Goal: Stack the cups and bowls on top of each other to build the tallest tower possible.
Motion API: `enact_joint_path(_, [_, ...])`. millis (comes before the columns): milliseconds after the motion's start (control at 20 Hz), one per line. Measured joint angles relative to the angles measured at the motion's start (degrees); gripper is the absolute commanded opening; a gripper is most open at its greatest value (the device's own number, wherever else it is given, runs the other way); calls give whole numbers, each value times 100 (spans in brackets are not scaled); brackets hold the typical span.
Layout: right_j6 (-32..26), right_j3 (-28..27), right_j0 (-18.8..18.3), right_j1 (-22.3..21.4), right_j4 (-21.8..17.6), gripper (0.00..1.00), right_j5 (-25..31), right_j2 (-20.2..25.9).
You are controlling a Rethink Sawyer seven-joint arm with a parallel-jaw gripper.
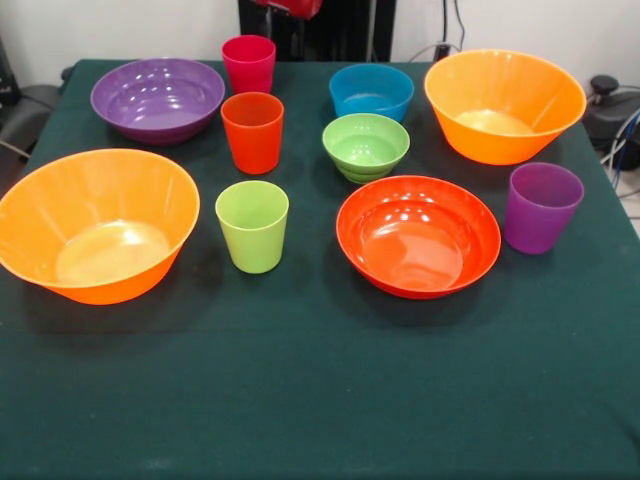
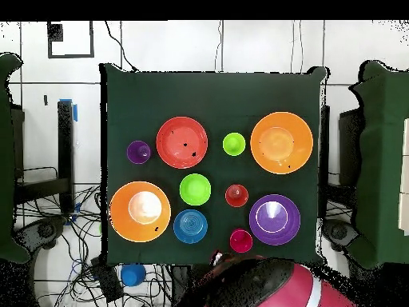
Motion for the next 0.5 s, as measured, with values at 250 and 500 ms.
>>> enact_joint_path(250, [0, -17, -76, 260, -24, 100, -118, 1])
enact_joint_path(500, [0, -40, -159, 437, -59, 100, -126, 1])
